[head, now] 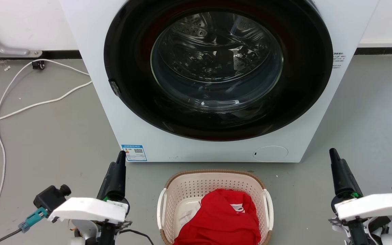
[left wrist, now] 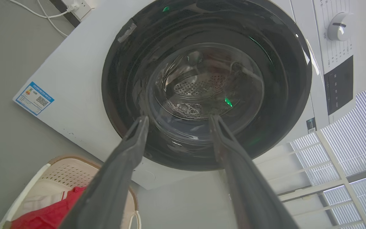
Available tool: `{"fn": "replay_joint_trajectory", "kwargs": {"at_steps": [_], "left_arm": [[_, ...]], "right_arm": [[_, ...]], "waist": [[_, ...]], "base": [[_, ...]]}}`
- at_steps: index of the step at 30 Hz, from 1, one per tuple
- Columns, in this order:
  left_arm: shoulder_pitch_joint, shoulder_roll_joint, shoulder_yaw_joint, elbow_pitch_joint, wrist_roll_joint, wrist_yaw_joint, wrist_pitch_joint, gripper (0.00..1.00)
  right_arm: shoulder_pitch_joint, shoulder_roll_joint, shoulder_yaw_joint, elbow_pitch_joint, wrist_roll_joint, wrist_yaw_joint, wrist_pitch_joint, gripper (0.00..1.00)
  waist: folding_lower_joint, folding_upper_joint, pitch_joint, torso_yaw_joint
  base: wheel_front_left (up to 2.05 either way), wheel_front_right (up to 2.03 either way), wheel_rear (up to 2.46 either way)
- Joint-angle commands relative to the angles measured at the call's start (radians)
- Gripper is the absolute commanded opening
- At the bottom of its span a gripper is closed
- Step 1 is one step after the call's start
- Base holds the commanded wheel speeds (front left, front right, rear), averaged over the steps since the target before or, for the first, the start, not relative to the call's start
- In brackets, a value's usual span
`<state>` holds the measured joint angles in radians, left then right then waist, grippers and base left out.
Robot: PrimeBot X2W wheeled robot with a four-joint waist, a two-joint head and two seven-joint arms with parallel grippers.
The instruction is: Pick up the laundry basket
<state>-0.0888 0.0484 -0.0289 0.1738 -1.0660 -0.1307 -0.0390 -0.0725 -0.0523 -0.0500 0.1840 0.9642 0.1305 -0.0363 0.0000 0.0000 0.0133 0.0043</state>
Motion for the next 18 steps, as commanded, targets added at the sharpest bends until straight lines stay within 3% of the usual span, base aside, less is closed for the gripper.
{"fn": "replay_joint_trajectory", "kwargs": {"at_steps": [1,2,18], "left_arm": [[-0.027,0.004,-0.01,-0.015,0.064,0.0,-0.012,1.0],[-0.025,0.005,-0.017,-0.012,0.138,0.0,-0.022,1.0],[-0.025,0.028,-0.073,-0.015,0.412,0.021,-0.071,1.0]], "right_arm": [[-0.022,-0.007,0.008,-0.019,-0.071,0.0,-0.013,1.0],[-0.02,-0.006,0.015,-0.02,-0.149,0.0,-0.024,1.0],[-0.014,-0.001,0.036,-0.009,-0.429,0.0,-0.067,1.0]], "waist": [[0.0,0.0,0.0,0.001],[0.0,0.0,0.0,0.001],[0.0,0.0,-0.001,0.005]], "base": [[0.0,0.0,0.0],[0.0,0.0,0.0],[0.0,0.0,0.0]]}}
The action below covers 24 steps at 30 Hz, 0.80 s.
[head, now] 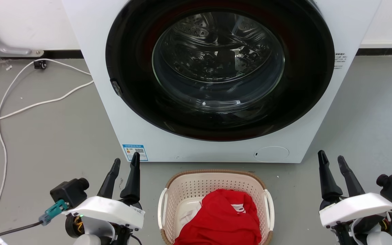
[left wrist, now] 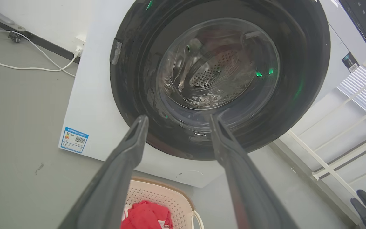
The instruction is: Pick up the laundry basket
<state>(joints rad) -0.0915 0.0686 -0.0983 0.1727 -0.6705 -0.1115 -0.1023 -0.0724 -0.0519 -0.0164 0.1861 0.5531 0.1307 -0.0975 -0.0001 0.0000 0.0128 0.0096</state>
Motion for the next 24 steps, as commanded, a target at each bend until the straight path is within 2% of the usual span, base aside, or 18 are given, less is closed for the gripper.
{"fn": "replay_joint_trajectory", "kwargs": {"at_steps": [1,14,24], "left_arm": [[-0.022,0.01,-0.007,-0.014,0.029,0.004,-0.01,1.0],[-0.024,0.028,-0.054,-0.004,0.184,0.04,-0.047,1.0],[-0.025,0.034,-0.075,0.015,0.282,0.057,-0.074,1.0]], "right_arm": [[-0.014,-0.002,0.003,-0.011,-0.035,0.0,-0.007,1.0],[0.006,0.001,0.009,-0.015,-0.219,0.0,-0.013,1.0],[0.027,0.001,0.005,-0.032,-0.312,0.0,-0.016,1.0]], "waist": [[0.0001,0.0,0.0,0.0],[0.0001,0.0,-0.006,0.003],[0.0001,0.0,-0.008,0.001]], "base": [[0.0,0.0,0.0],[0.0,0.0,0.0],[0.0,0.0,0.0]]}}
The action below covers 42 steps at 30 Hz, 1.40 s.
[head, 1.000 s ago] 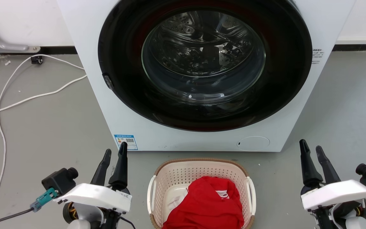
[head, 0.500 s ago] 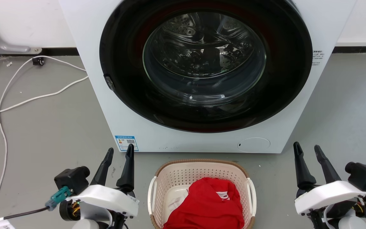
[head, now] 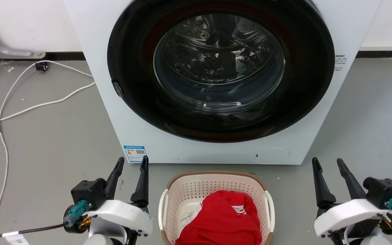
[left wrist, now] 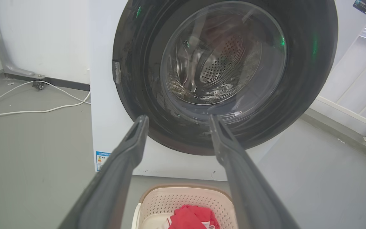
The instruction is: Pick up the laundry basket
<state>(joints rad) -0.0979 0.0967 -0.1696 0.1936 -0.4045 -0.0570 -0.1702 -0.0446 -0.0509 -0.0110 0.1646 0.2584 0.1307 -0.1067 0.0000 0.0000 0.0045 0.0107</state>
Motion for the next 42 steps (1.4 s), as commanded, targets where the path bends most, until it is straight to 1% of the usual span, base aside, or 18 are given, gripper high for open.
{"fn": "replay_joint_trajectory", "kwargs": {"at_steps": [1,8,24,34,42], "left_arm": [[-0.018,0.006,-0.004,-0.002,0.024,0.004,-0.009,1.0],[-0.023,0.005,-0.009,0.019,0.079,0.004,-0.025,1.0],[-0.028,-0.003,-0.011,0.062,0.202,0.01,-0.058,1.0],[-0.025,-0.011,-0.008,0.075,0.272,0.006,-0.077,1.0],[-0.022,-0.019,0.002,0.08,0.307,-0.001,-0.091,1.0]], "right_arm": [[0.002,0.0,-0.004,-0.013,-0.025,0.0,-0.008,1.0],[0.021,0.0,-0.015,-0.024,-0.077,0.0,-0.017,1.0],[0.034,0.0,-0.004,-0.027,-0.178,0.0,-0.049,1.0],[0.04,0.001,-0.003,-0.019,-0.223,0.0,-0.065,1.0],[0.04,0.001,-0.003,-0.011,-0.243,0.0,-0.079,1.0]], "waist": [[0.0,0.0,0.0,-0.001],[0.0,0.0,0.001,-0.006],[0.0,0.0,0.002,-0.009],[0.0,0.0,0.001,-0.008],[0.0,0.0,0.002,-0.009]], "base": [[0.0,0.0,0.0],[0.0,0.0,0.0],[0.0,0.0,0.0],[0.0,0.0,0.0],[0.0,0.0,0.0]]}}
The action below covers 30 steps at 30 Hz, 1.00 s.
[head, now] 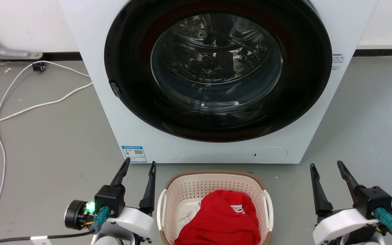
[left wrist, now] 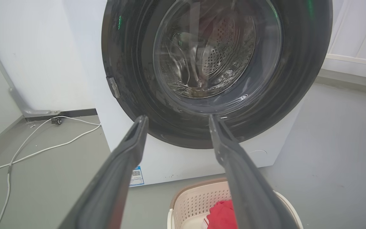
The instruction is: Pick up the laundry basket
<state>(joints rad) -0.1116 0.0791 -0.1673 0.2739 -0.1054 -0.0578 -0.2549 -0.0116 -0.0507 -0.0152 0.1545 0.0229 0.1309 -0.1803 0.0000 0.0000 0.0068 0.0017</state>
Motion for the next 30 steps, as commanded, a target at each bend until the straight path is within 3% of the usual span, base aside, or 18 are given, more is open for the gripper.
{"fn": "replay_joint_trajectory", "kwargs": {"at_steps": [1,30], "left_arm": [[-0.009,-0.002,0.0,-0.001,0.015,-0.001,-0.006,1.0],[-0.017,-0.022,0.037,0.004,0.034,-0.028,-0.012,1.0]], "right_arm": [[0.007,0.001,0.002,0.0,-0.012,0.0,-0.008,1.0],[-0.014,0.001,-0.002,0.022,0.007,0.0,-0.014,1.0]], "waist": [[0.0,0.0,0.0,0.0],[0.0,0.0,0.023,0.002]], "base": [[0.0,0.0,0.0],[0.0,0.0,0.0]]}}
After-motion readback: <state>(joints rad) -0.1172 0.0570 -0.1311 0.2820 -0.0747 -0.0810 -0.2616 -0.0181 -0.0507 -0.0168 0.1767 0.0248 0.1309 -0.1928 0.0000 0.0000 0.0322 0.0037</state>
